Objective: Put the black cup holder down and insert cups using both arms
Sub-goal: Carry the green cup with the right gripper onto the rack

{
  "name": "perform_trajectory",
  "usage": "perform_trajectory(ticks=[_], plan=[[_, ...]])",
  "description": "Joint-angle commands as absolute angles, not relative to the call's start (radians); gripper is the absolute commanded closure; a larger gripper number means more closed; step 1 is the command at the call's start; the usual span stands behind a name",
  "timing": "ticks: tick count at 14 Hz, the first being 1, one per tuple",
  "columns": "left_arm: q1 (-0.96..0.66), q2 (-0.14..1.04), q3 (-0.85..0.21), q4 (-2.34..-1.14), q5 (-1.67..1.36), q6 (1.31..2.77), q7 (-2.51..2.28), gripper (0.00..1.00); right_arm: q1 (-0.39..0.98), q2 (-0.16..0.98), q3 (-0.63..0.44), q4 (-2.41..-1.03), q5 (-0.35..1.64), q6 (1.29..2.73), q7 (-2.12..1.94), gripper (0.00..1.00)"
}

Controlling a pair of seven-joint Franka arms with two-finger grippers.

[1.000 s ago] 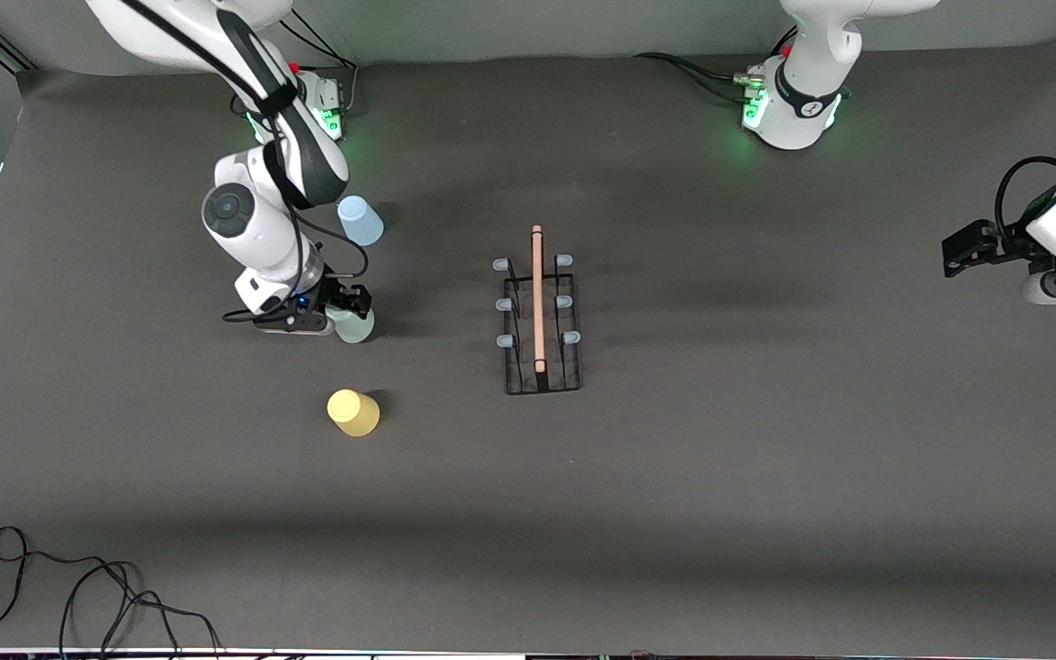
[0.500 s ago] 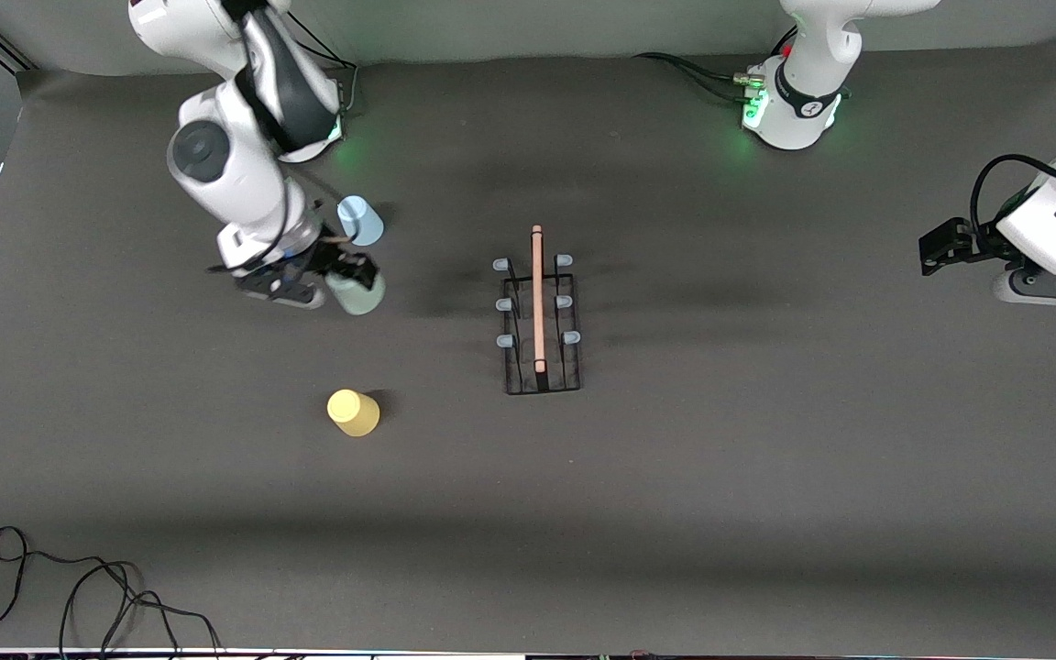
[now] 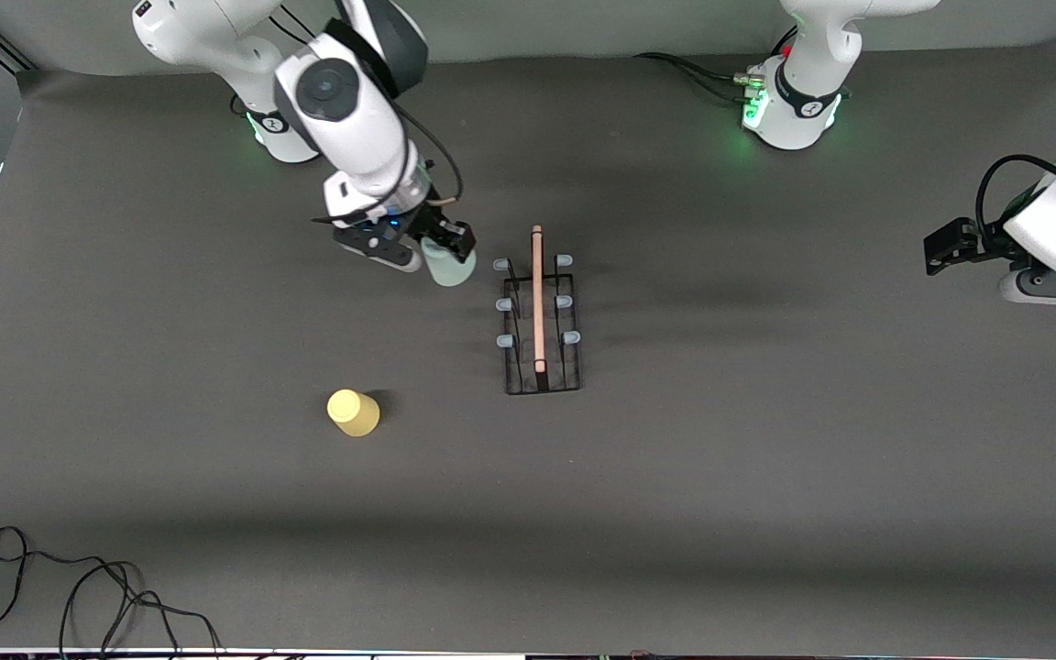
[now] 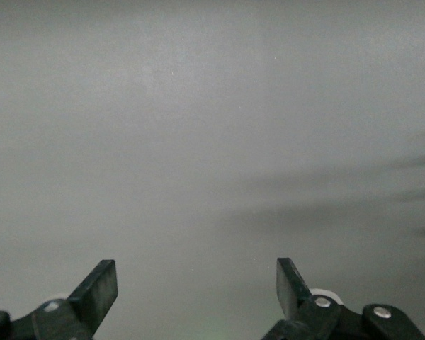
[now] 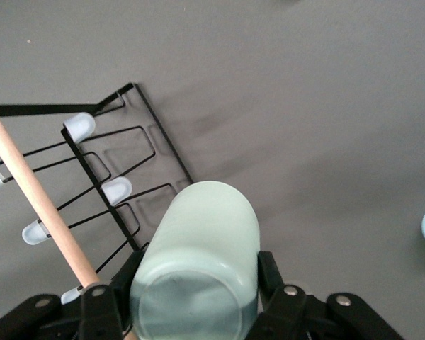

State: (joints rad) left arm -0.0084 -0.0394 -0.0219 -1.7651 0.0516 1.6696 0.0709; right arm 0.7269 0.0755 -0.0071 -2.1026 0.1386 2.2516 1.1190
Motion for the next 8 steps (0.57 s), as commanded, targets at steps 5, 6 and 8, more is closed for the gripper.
perform_trajectory(ticks=[5,6,8], plan=[[-0.009,-0.048,-0.015,-1.766,0.054,1.667,0.074,0.00,0.808,0.195,-0.018,-2.000,0.103,2.264,1.270,1.00],[-0.009,-0.048,-0.015,-1.766,0.054,1.667,0.074,0.00,0.811,0.202,-0.018,-2.000,0.104,2.272,1.276,1.00],[-0.011,-0.048,-0.015,-1.766,0.054,1.663,0.074,0.00,0.822,0.215,-0.018,-1.999,0.103,2.289,1.281,1.00]])
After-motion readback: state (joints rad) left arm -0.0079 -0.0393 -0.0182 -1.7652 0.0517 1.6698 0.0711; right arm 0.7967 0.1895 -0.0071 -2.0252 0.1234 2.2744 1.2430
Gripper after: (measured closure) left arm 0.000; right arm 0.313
